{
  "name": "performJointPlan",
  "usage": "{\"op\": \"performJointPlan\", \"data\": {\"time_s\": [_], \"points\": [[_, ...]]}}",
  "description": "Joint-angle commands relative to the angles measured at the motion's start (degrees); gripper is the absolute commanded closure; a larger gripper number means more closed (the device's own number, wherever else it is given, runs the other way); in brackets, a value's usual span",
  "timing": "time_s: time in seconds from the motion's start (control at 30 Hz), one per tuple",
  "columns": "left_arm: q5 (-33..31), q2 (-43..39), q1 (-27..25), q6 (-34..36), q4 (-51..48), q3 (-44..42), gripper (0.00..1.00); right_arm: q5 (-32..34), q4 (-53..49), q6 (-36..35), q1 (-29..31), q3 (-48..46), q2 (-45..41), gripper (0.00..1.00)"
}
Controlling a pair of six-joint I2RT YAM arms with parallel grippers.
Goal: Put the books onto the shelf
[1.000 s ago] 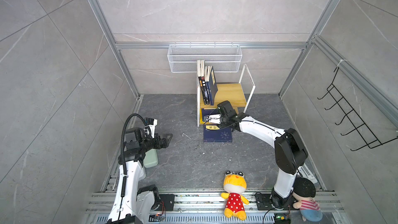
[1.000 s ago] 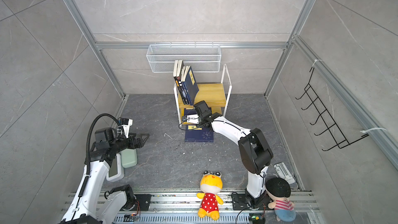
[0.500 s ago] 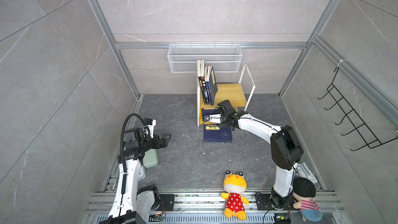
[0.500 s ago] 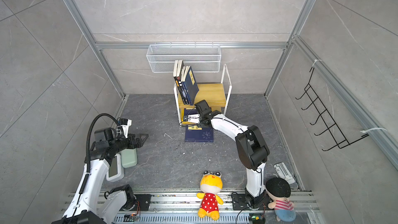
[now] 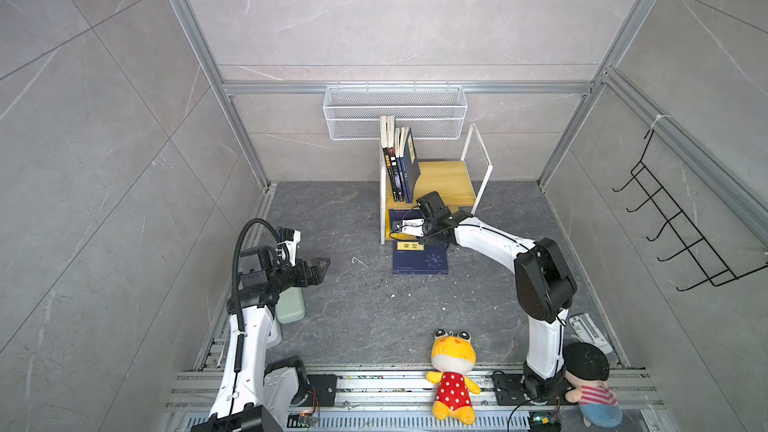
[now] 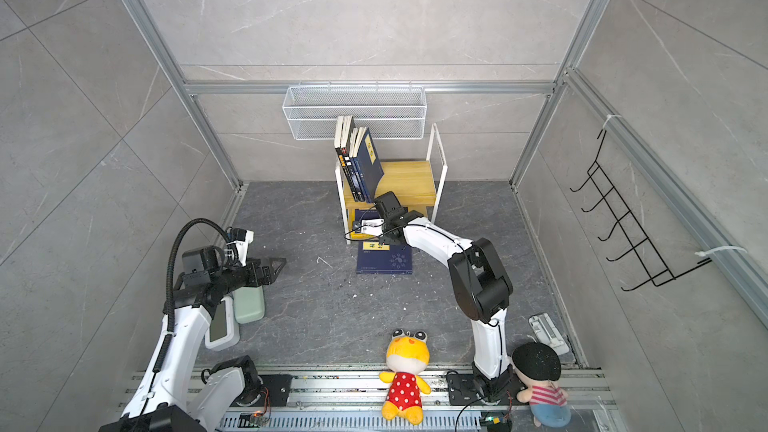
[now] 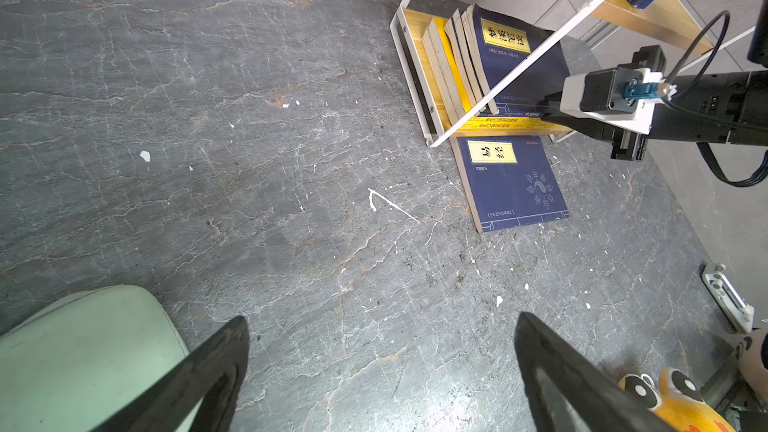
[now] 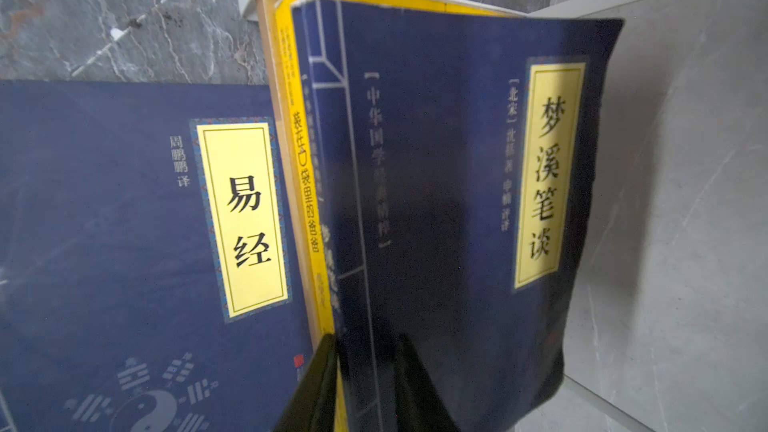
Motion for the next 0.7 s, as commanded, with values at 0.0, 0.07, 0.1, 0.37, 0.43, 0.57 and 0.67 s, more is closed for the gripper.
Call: {"op": "performJointPlan", "data": {"time_s": [0.0, 0.07, 0.1, 0.37, 0.43, 0.57, 0.67], "points": [[0.75, -0.87, 0.36, 0.03, 1.77, 0.87, 0.00, 0.40, -0.48, 1.80, -0.25, 2.04, 1.39, 0.74], [0.91, -0.80, 0.38, 0.07, 1.31, 1.03, 0.00, 0.19, -1.15, 2.17, -0.25, 2.50, 1.54, 0.75], [0.79, -0.72, 0.45, 0.07, 1.23, 1.14, 0.00, -0.07, -0.96, 2.05, -0.21, 2.28, 1.47, 0.75], [0.73, -0.83, 0.70, -0.27, 1.14, 1.43, 0.00, -0.01, -0.48, 2.64, -0.08, 2.72, 1.86, 0.77], [0.82, -1.08, 0.58, -0.54, 1.71, 1.03, 0.00, 0.35, 0.91, 2.39, -0.06, 1.99, 1.45, 0.77], [0.65, -0.83, 0.65, -0.27, 1.29, 1.11, 0.00, 0.22, -0.01, 2.62, 0.01, 2.64, 1.54, 0.78], [0.70, -1.07, 0.63, -0.45, 1.80, 0.95, 0.00, 0.17, 0.98, 2.52, 0.06, 2.11, 1.33, 0.78]]}}
